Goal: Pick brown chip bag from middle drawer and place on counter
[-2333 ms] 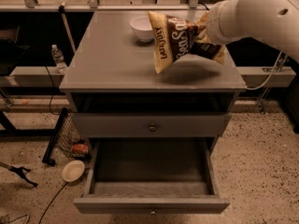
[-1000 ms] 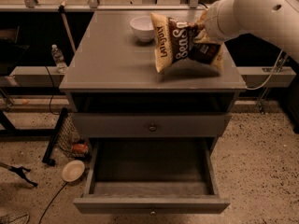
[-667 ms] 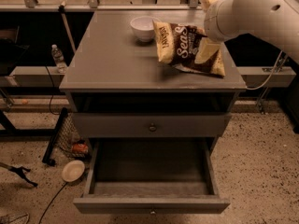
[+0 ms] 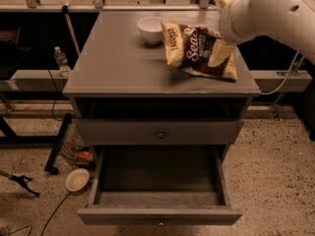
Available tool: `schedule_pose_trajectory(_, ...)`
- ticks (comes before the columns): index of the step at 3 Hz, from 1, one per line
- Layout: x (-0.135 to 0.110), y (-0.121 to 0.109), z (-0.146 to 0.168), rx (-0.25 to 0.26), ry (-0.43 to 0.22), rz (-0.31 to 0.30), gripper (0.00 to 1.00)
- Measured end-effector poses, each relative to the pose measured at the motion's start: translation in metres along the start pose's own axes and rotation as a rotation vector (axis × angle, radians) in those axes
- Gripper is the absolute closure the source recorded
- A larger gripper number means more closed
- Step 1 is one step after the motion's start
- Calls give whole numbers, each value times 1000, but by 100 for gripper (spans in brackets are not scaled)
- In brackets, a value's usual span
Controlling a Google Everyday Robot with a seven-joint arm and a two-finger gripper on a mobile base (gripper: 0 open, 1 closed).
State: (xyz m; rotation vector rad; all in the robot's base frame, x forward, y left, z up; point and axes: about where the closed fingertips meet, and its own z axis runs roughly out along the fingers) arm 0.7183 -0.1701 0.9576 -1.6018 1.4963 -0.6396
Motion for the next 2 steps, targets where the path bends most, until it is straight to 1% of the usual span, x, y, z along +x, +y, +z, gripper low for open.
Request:
schedule_pose_trajectory(1,33,-5,-11,26,45,64,0)
schedule_pose_trajectory(2,33,-5,-11,25,46,66,0)
